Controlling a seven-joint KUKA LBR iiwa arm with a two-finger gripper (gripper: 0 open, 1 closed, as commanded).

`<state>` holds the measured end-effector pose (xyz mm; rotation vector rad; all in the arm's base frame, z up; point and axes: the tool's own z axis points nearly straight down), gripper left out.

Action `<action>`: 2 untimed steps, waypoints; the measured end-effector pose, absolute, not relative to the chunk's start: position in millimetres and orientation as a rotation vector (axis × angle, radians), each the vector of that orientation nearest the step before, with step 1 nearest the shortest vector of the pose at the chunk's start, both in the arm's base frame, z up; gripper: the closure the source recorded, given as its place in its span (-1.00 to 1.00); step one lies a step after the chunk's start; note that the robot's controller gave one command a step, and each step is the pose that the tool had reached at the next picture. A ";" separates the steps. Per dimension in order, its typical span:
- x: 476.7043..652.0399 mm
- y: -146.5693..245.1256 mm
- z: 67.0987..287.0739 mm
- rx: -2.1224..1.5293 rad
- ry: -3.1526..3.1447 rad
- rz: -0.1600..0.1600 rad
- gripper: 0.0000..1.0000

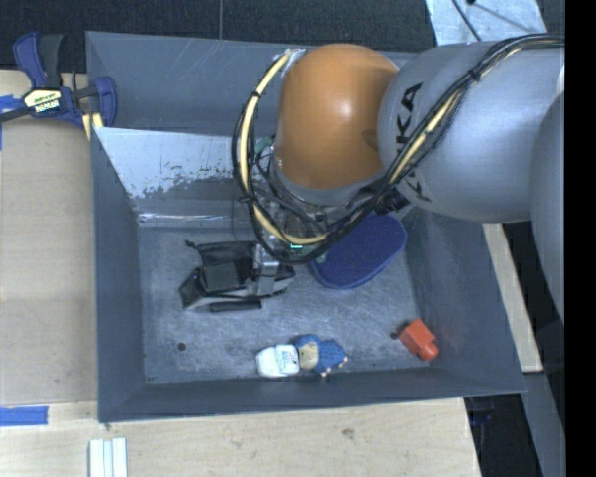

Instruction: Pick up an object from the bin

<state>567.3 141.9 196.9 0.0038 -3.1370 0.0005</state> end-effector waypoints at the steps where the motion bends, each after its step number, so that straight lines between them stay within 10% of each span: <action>1: 555.0 131.7 72.0 0.158 -3.154 -0.007 -1.00; 2: 559.5 149.5 101.8 0.074 -3.147 -0.003 -1.00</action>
Offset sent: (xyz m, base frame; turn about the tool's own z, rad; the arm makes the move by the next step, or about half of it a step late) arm -0.0161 -0.0111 -0.1269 -0.0982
